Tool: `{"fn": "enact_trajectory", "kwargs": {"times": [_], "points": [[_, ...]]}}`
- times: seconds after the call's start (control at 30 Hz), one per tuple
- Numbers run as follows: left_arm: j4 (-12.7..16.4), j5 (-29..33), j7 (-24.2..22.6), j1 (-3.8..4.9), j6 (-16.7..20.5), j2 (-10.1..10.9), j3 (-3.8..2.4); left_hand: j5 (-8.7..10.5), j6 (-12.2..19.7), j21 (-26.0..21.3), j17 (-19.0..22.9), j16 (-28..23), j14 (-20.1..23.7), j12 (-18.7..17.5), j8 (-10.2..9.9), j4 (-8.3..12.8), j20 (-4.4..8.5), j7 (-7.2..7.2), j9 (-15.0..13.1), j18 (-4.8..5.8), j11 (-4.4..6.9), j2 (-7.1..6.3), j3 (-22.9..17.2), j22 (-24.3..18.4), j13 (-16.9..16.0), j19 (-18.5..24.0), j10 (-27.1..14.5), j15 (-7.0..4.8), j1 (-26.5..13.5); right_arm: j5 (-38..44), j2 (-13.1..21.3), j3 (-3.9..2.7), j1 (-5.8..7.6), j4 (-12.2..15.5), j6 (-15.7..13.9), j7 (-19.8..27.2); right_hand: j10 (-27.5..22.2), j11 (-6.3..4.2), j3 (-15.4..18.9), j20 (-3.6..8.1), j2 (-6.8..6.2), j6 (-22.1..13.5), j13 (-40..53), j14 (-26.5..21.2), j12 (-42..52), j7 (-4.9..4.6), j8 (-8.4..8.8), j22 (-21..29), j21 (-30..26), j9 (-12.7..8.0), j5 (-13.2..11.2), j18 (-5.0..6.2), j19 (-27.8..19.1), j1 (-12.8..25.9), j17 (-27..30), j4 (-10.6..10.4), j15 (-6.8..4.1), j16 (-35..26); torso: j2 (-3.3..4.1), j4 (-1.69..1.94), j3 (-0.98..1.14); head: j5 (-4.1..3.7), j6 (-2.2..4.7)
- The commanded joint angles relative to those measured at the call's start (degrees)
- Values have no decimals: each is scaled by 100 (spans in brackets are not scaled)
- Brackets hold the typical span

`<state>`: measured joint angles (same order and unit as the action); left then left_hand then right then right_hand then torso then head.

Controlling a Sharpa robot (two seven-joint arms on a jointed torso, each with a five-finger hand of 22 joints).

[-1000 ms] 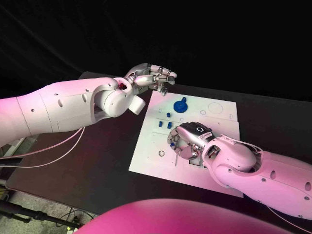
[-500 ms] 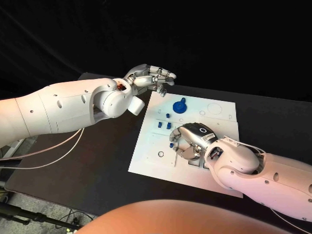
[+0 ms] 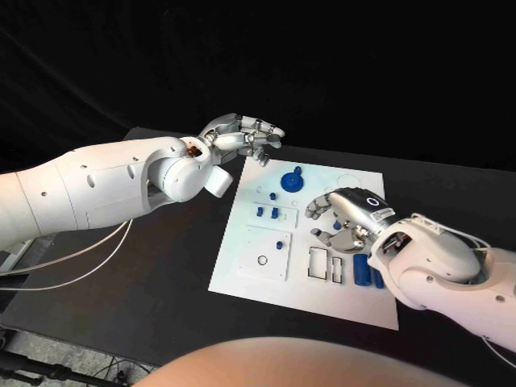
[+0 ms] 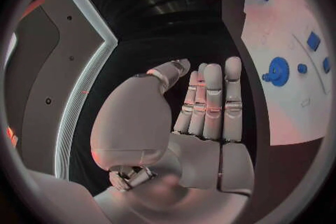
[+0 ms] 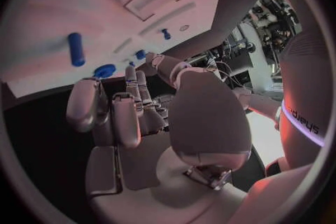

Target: Assemble the parts on the task board

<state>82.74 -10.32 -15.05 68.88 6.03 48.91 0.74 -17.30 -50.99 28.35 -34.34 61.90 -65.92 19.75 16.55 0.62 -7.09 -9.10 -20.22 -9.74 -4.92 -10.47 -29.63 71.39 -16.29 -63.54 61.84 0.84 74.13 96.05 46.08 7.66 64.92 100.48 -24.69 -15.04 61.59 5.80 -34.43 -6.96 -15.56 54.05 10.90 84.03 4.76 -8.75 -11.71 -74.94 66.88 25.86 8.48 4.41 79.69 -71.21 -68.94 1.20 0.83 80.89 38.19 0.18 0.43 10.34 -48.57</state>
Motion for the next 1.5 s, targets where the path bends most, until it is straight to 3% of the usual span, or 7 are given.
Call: {"fn": "enact_trajectory", "kwargs": {"times": [0.03,0.1,0.17,0.4,0.67,1.07,1.5], "points": [[19,7,-19,4,-116,7,3,-5,27,-10,6,-24,28,33,30,14,18,0,-6,-58,-8,18,35,-5,8,-18,-37,8,-47,-173,173,-10,150,-12,645,-241,-289,52,644,-43,137,-176,-68,117,0,32,117,-461,-230,-112,-170,98,-92,-55,78,-53,45,-59,-4,-12,-7,-70,32],[21,7,-20,4,-116,14,7,1,29,-17,9,-23,30,38,34,13,17,2,-7,-58,-7,24,37,-9,9,-18,-38,8,-45,-169,280,-14,237,-59,872,-272,-527,117,2142,-79,416,-321,-154,75,120,40,208,-392,-414,-293,-56,133,-151,-529,170,-409,84,-89,-6,-16,-10,-82,41],[23,7,-21,4,-115,18,11,1,29,-17,9,-23,30,38,34,13,17,2,-7,-58,-7,24,37,-9,9,-18,-38,8,-45,-153,336,-16,281,-103,981,-267,-698,136,2545,-101,373,-423,-234,41,177,110,257,-331,-578,-414,-64,161,-210,-859,239,-810,139,-112,-6,-15,-9,-102,50],[24,7,-72,3,-57,17,18,2,29,-27,15,-20,30,58,46,23,18,8,-11,-61,3,35,35,-14,7,-23,-22,4,-27,-91,343,-12,351,-304,1434,-258,-888,157,2856,-119,233,-464,-430,26,342,96,229,-293,-703,-604,-173,172,-213,-1527,301,-1758,157,-113,-5,1,-5,-116,58],[19,7,-61,3,-50,21,20,2,29,-28,16,-20,30,60,47,25,18,8,-11,-61,3,35,35,-14,7,-23,-20,3,-25,-129,246,8,343,-424,1655,-164,-747,118,2789,-98,373,-342,-461,63,473,76,141,-328,-612,-626,-258,158,-139,-1643,233,-1775,127,-82,-5,-2,-14,-88,45],[10,-2,20,3,-62,16,21,4,30,-31,17,-20,30,65,49,25,18,8,-12,-62,4,35,37,-15,7,-24,-17,2,-25,-278,101,23,298,-524,1416,58,-37,-29,2157,30,630,-10,-517,158,488,11,32,-541,-136,-771,-250,62,128,-1729,12,-1738,-8,35,-3,-11,-8,-73,34],[19,-5,25,3,-75,23,21,4,30,-31,17,-20,30,65,49,25,18,8,-12,-62,4,35,37,-15,7,-24,-17,2,-25,-341,-24,26,231,-603,1253,65,378,-39,1147,46,416,183,-633,172,141,-1,18,-613,-69,-904,-353,47,163,-1492,-31,-1697,-14,73,-1,-8,-7,-46,8]]}}
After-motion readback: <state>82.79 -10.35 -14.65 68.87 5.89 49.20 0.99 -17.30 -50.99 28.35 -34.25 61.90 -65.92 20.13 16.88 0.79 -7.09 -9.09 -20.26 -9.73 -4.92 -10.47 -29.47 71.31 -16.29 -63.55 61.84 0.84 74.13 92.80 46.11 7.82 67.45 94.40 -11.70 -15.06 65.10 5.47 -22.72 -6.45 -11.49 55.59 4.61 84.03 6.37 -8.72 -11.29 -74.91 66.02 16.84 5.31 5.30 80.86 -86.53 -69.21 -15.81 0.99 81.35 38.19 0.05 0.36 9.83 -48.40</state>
